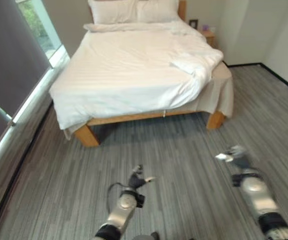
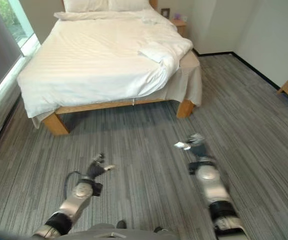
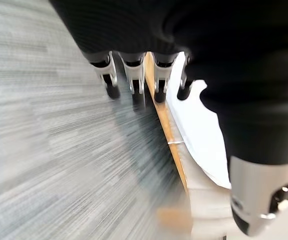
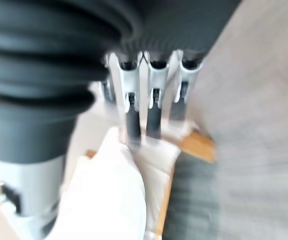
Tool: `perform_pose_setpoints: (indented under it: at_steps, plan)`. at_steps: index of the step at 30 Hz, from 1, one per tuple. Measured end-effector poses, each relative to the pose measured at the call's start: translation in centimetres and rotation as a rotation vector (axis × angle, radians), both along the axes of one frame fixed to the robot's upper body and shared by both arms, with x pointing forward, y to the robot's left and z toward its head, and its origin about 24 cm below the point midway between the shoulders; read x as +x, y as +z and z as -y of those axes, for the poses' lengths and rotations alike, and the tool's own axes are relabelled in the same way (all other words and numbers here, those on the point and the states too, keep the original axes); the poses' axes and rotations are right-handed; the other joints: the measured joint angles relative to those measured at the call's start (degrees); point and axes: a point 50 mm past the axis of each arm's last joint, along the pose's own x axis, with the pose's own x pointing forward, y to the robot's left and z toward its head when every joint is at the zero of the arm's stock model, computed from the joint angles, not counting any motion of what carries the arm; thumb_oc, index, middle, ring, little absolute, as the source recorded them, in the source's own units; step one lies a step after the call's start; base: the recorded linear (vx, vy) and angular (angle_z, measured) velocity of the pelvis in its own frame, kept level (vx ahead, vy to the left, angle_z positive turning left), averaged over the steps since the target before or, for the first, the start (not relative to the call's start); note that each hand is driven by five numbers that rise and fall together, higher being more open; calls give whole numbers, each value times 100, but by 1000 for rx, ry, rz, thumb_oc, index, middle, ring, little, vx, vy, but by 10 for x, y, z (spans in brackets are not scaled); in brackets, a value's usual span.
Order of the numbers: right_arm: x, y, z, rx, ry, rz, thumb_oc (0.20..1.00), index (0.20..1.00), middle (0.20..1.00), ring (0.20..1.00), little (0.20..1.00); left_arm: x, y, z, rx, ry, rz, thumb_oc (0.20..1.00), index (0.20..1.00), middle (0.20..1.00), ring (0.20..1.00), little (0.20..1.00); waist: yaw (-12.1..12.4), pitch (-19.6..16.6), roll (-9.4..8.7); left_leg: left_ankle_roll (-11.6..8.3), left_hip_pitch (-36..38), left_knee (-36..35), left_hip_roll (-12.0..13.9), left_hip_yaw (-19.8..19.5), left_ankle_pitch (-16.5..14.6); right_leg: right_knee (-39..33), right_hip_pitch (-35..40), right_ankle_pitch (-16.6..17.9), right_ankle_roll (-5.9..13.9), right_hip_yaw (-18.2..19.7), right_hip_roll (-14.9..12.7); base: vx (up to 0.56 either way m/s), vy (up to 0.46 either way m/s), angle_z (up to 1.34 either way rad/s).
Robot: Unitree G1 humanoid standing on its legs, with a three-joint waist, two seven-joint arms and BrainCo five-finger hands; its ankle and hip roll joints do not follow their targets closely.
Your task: Making the bed.
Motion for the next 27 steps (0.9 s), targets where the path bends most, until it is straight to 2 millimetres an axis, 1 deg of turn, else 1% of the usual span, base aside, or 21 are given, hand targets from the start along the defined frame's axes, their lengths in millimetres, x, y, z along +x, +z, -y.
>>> perform_pose_setpoints:
  at_steps: [1,2,3,4,5,6,7,8,9,10,11,13,14,16,18,22,27]
  plan:
    - [-75,17,14,-108,-87,107,1000,1000,1000,1000,1000,-23,16,-15,-23,54,84,1000,1000,1000,1000,1000,-97,18,-36,1,210,-181,23,36,2,13,85,-51,82,76,5,-4,-32,3]
    - [-96,-4,15,-102,-164,28,1000,1000,1000,1000,1000,-36,7,-20,-8,53,37,1000,1000,1000,1000,1000,-195,16,-49,-2,307,-237,23,41,-4,19,184,-109,120,117,19,-28,-36,-54]
    - [-102,-35,7,-67,-204,-97,1000,1000,1000,1000,1000,-46,-8,-30,26,62,-47,1000,1000,1000,1000,1000,-363,32,-113,-63,361,-248,46,123,-49,23,194,-169,76,236,23,-6,-17,-72]
    - [-103,-63,-7,-59,-167,-216,1000,1000,1000,1000,1000,-46,-16,-31,52,40,-102,1000,1000,1000,1000,1000,-517,47,-96,-119,357,-267,78,158,-133,-60,185,-157,36,323,80,-6,-25,-81]
    - [-108,-87,-22,-79,-84,-341,1000,1000,1000,1000,1000,-37,-15,-20,45,-23,-102,1000,1000,1000,1000,1000,-581,89,-60,-106,292,-267,76,191,-122,-174,152,-29,46,322,75,4,-37,-33]
    - [-110,-99,-34,-79,-23,-403,1000,1000,1000,1000,1000,-23,-7,-4,23,-78,-54,1000,1000,1000,1000,1000,-608,113,-26,-81,233,-268,61,183,-94,-259,132,60,29,284,59,9,-44,-2]
    - [-106,-105,-43,-89,17,-418,1000,1000,1000,1000,1000,-13,1,5,4,-98,-7,1000,1000,1000,1000,1000,-614,151,47,-63,204,-267,54,188,-76,-317,125,89,44,281,55,25,-40,7]
    - [-102,-106,-46,-94,35,-419,1000,1000,1000,1000,1000,-12,3,7,1,-106,4,1000,1000,1000,1000,1000,-620,165,68,-61,197,-267,53,194,-74,-340,116,92,49,288,55,0,0,0]
    - [-82,-105,-59,-97,94,-388,1000,1000,1000,1000,1000,-4,10,18,-2,-149,48,1000,1000,1000,1000,1000,-624,264,198,-71,195,-267,49,191,-71,-348,108,105,64,287,52,0,0,0]
    - [-75,-101,-61,-100,105,-361,1000,1000,1000,1000,1000,-1,13,21,-12,-149,65,1000,1000,1000,1000,1000,-615,301,234,-71,194,-266,49,186,-66,-348,113,109,60,279,52,21,-21,4]
    - [-62,-93,-62,-109,111,-313,1000,1000,1000,1000,1000,0,13,23,-17,-150,66,1000,1000,1000,1000,1000,-599,306,326,-74,200,-267,50,177,-62,-348,120,129,33,266,53,15,-16,6]
    - [-48,-83,-61,-129,112,-259,1000,1000,1000,1000,1000,-1,11,23,-20,-143,61,1000,1000,1000,1000,1000,-573,313,390,-61,226,-260,58,169,-30,-343,128,148,11,238,58,17,-18,6]
    - [-40,-78,-60,-142,119,-233,1000,1000,1000,1000,1000,-1,11,23,-24,-136,58,1000,1000,1000,1000,1000,-517,317,383,-69,229,-247,73,164,-20,-334,140,168,-2,221,72,21,-17,4]
    - [-36,-74,-59,-155,121,-219,1000,1000,1000,1000,1000,0,12,23,-23,-125,65,1000,1000,1000,1000,1000,-467,359,316,-70,250,-239,83,152,-19,-320,175,169,-3,194,82,18,-10,7]
    - [-34,-73,-61,-153,127,-210,1000,1000,1000,1000,1000,0,12,22,-20,-115,66,1000,1000,1000,1000,1000,-450,388,268,-70,255,-242,82,111,-19,-320,202,168,-3,151,80,28,-9,10]
    - [-33,-73,-68,-173,150,-197,1000,1000,1000,1000,1000,0,12,20,-12,-105,68,1000,1000,1000,1000,1000,-435,451,95,-64,250,-239,62,47,-16,-321,217,169,-3,110,61,22,5,6]
    - [-27,-69,-72,-181,156,-170,1000,1000,1000,1000,1000,1,12,19,-9,-96,71,1000,1000,1000,1000,1000,-431,444,101,-57,257,-238,35,22,-11,-321,241,170,-2,73,33,16,2,4]
